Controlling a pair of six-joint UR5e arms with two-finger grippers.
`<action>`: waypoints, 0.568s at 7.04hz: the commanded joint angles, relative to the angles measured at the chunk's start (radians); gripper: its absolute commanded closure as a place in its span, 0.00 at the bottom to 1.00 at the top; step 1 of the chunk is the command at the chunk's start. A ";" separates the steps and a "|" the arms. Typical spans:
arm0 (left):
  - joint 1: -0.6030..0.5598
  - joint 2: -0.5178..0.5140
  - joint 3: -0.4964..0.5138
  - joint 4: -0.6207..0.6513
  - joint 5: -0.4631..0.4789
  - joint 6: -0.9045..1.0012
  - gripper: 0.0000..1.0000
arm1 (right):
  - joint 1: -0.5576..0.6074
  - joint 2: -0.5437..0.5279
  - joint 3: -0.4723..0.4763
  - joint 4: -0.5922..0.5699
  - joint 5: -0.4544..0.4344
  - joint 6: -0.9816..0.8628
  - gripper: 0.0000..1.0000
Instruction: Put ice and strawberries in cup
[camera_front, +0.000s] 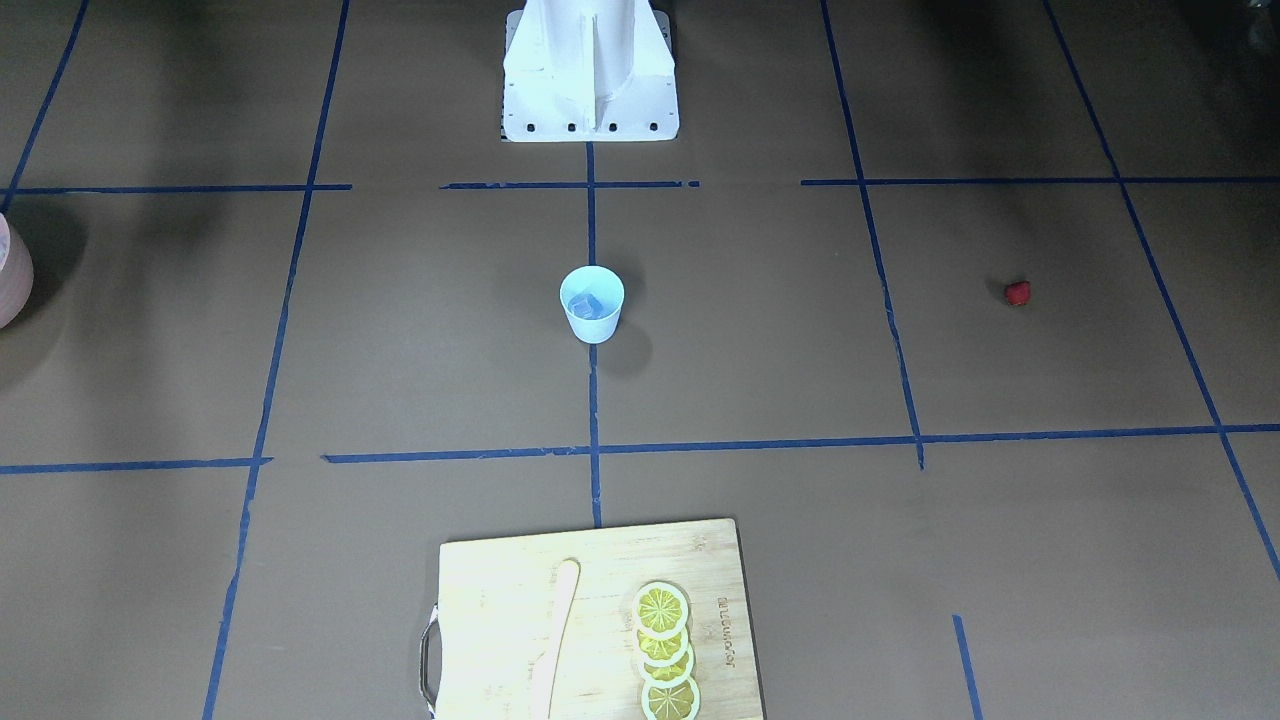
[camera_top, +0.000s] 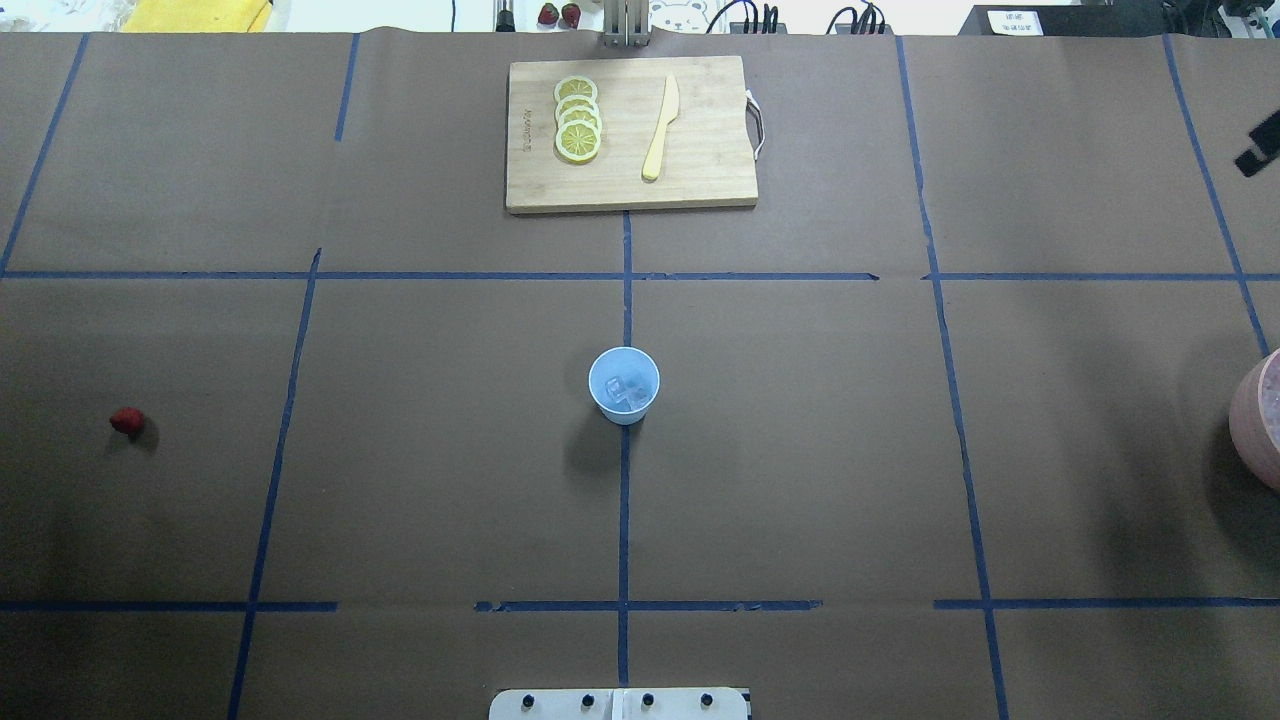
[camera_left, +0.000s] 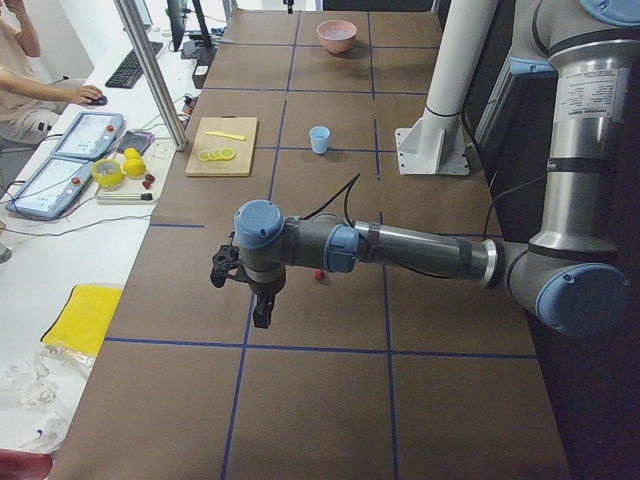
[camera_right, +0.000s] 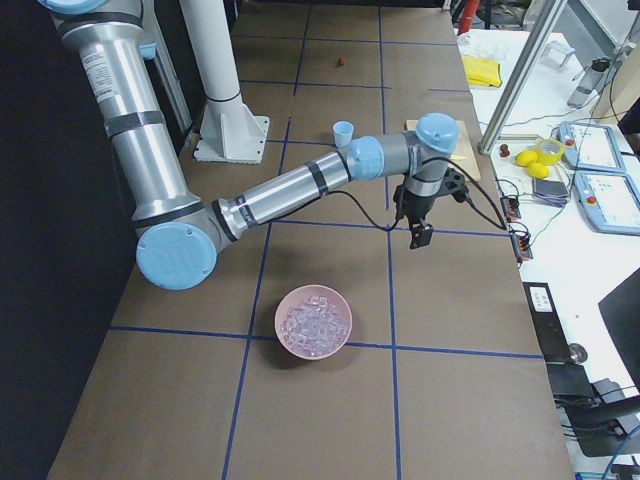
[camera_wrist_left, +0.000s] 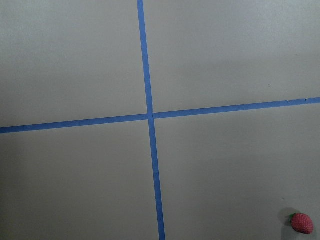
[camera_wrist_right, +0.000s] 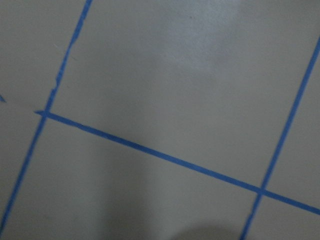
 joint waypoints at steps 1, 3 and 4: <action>0.003 -0.015 0.016 -0.044 -0.004 -0.003 0.00 | 0.162 -0.181 -0.006 0.003 0.002 -0.285 0.00; 0.003 -0.015 0.018 -0.064 -0.007 -0.001 0.00 | 0.268 -0.292 -0.006 0.005 -0.001 -0.266 0.00; 0.003 -0.015 0.018 -0.064 -0.009 -0.001 0.00 | 0.273 -0.313 0.003 0.006 -0.004 -0.205 0.00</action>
